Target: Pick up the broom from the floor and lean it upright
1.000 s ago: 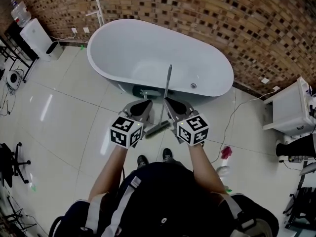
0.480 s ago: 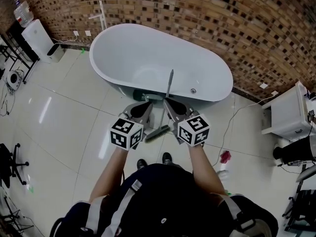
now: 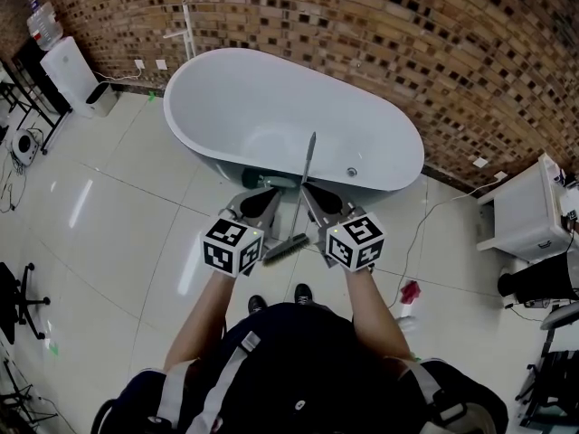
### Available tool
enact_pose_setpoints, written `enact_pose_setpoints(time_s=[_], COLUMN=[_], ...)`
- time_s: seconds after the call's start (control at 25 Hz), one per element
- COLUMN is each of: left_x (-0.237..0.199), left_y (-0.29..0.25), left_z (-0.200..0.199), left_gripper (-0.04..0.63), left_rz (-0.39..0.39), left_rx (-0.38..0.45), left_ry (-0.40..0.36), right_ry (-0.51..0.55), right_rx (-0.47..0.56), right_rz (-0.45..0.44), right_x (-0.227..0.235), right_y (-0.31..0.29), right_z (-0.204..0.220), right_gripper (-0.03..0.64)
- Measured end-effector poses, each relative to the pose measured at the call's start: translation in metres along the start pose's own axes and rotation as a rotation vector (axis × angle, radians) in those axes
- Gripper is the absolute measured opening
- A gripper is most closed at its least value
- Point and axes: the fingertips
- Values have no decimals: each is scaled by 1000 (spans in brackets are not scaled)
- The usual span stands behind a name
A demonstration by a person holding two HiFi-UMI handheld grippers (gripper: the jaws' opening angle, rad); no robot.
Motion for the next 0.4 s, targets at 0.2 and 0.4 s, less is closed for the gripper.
enact_pose_setpoints(time_s=[0.2,0.4], left_x=[2,6], left_y=[0,0], left_z=[-1,-2], left_gripper=[2,2], left_rz=[3,2], left_rx=[2,2], left_ry=[0,-1], right_ry=[0,7], right_rx=[3,5], right_rz=[-2,-1], right_x=[-1,0], right_y=[1,6], right_z=[-1,-3], right_gripper=[3,3])
Point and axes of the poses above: the fingertips, and each gripper's own axes: y backward along the fingers, x to its right, z out of its underside, and after that the axes turned 5 degrees about z, right-handed
